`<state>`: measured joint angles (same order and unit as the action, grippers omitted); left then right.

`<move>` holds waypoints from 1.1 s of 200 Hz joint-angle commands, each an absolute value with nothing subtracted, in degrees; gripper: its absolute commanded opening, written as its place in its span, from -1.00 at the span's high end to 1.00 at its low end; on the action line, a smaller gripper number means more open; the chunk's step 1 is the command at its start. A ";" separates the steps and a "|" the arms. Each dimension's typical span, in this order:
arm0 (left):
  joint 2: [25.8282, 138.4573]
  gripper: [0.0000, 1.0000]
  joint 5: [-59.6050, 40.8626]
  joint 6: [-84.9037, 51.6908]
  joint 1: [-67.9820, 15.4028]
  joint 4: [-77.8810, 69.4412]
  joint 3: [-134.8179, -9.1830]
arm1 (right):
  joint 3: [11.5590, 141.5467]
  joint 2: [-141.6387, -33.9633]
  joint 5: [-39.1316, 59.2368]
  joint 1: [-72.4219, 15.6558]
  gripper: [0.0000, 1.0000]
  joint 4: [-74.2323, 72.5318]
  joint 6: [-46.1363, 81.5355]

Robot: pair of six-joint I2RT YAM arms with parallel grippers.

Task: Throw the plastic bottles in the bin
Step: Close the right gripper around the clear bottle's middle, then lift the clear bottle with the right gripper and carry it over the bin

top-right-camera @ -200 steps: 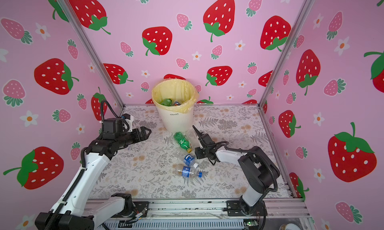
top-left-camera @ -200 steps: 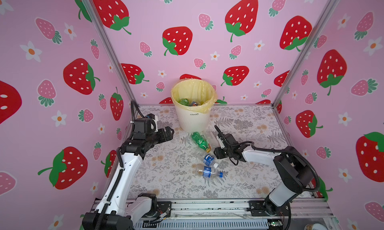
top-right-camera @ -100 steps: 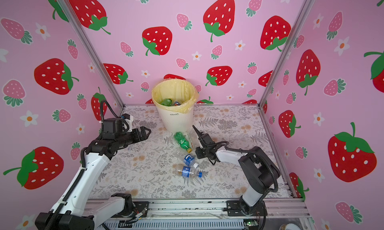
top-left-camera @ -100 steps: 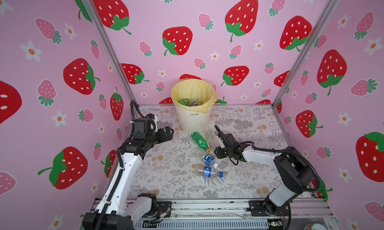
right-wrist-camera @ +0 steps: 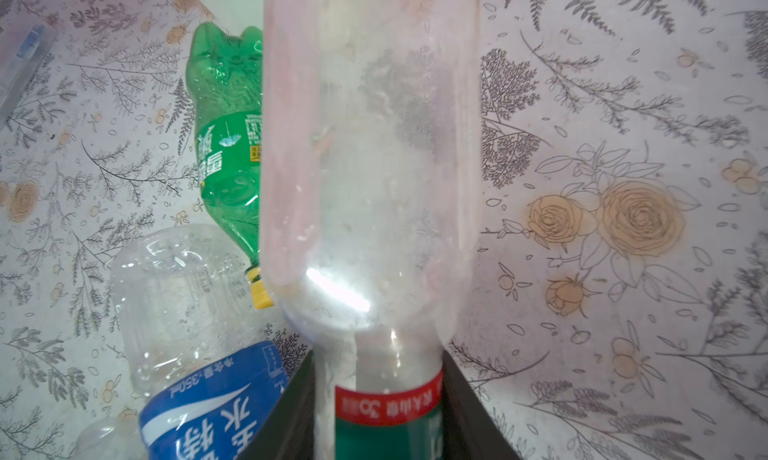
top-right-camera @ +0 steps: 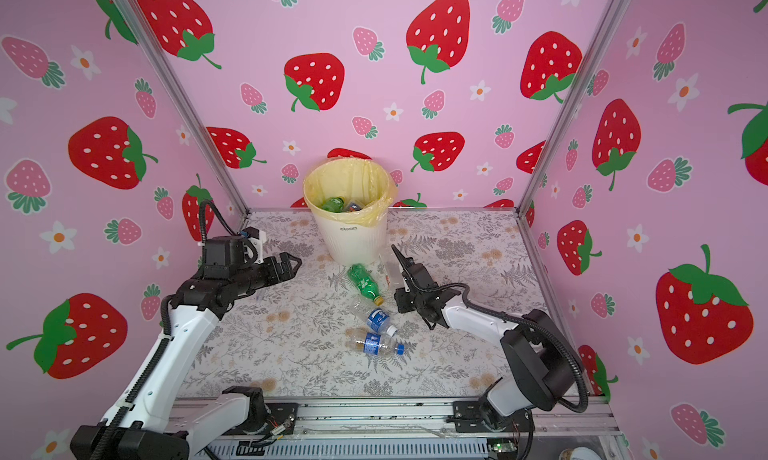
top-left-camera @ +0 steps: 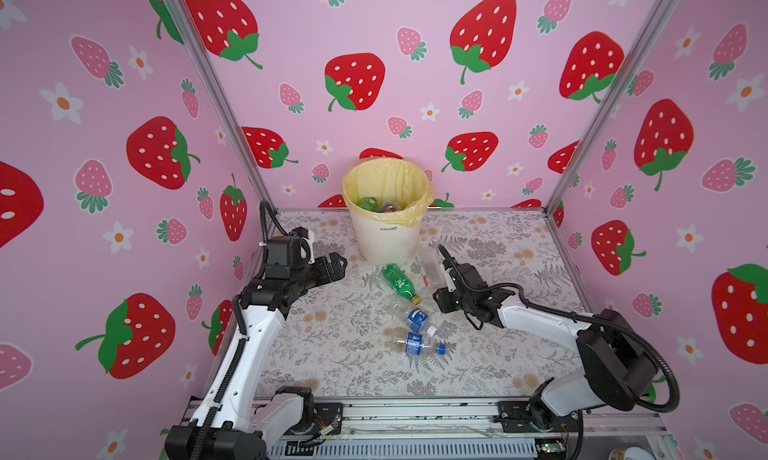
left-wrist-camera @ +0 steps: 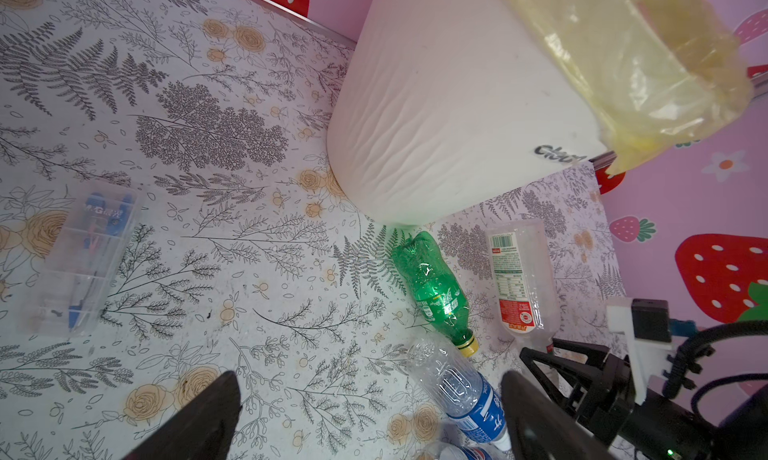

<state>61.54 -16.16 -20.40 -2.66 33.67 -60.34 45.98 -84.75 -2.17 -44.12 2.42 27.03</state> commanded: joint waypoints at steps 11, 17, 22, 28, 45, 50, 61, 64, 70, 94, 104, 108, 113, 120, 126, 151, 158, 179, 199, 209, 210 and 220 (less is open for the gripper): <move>61.70 -0.98 -17.90 -21.00 -1.78 32.65 -59.59 | 43.94 -79.32 -5.02 -43.96 0.20 4.34 28.06; 61.72 -0.98 -17.91 -21.01 -1.75 32.49 -59.50 | 43.86 -78.48 -5.18 -43.84 0.20 4.49 28.21; 61.75 -0.98 -17.92 -21.06 -1.67 32.44 -59.50 | 43.78 -77.84 -5.32 -43.74 0.20 4.63 28.25; 61.71 -0.98 -18.01 -21.14 -1.52 32.41 -59.41 | 43.85 -77.10 -5.36 -43.58 0.20 4.84 28.29; 62.03 -0.98 -18.44 -21.18 -1.40 32.39 -59.48 | 44.10 -75.38 -5.45 -43.36 0.21 5.11 28.50; 62.13 -0.98 -18.46 -21.18 -1.24 32.49 -59.58 | 44.04 -74.85 -5.33 -43.33 0.21 5.11 28.64; 62.25 -0.98 -18.54 -21.18 -1.20 32.49 -59.51 | 44.23 -73.99 -4.87 -43.24 0.21 5.10 28.90; 62.21 -0.98 -18.54 -21.19 -1.23 32.52 -59.45 | 44.22 -73.74 -4.61 -43.14 0.21 5.04 29.02; 62.19 -0.98 -18.54 -21.20 -1.22 32.47 -59.50 | 44.34 -73.39 -4.34 -43.07 0.21 5.04 29.29; 61.96 -0.98 -18.46 -21.19 -1.14 32.52 -59.36 | 44.90 -71.83 -3.17 -42.98 0.22 4.85 29.97; 61.93 -0.98 -18.46 -21.18 -1.20 32.47 -59.41 | 45.37 -71.23 -3.16 -42.93 0.22 5.05 29.97; 61.94 -0.98 -18.53 -21.18 -1.16 32.52 -59.38 | 45.54 -70.93 -3.24 -42.92 0.22 5.20 29.97; 61.97 -0.98 -18.54 -21.23 -1.17 32.56 -59.39 | 45.84 -70.63 -3.44 -42.91 0.22 5.43 29.97; 61.96 -0.98 -18.58 -21.23 -1.16 32.50 -59.40 | 46.18 -70.25 -3.75 -42.93 0.22 5.72 29.88; 61.98 -0.98 -18.62 -21.24 -1.17 32.46 -59.42 | 46.66 -69.83 -3.97 -42.97 0.22 6.08 29.71; 62.07 -0.98 -18.92 -21.36 -1.16 32.49 -59.46 | 48.71 -68.33 -4.57 -42.81 0.22 6.87 29.05; 62.05 -0.98 -18.91 -21.40 -1.19 32.51 -59.43 | 49.32 -67.92 -4.65 -42.79 0.22 6.81 28.93; 61.94 -0.98 -18.81 -21.27 -1.14 32.53 -59.40 | 52.49 -67.85 -4.18 -42.53 0.22 6.77 28.35; 61.79 -0.98 -18.80 -21.30 -1.12 32.58 -59.41 | 55.55 -68.35 -4.14 -42.39 0.22 6.93 27.37; 61.80 -0.98 -18.87 -21.27 -1.12 32.61 -59.34 | 57.12 -68.79 -4.17 -42.35 0.22 7.20 26.84; 61.84 -0.98 -18.88 -21.27 -1.09 32.61 -59.38 | 57.30 -68.80 -4.15 -42.36 0.22 7.29 26.78; 61.85 -0.98 -18.90 -21.32 -1.06 32.60 -59.36 | 58.76 -69.18 -4.21 -42.36 0.22 7.53 26.32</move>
<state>62.11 -18.06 -21.26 -1.48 33.19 -59.68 54.87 -69.04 -3.79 -42.72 6.94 28.14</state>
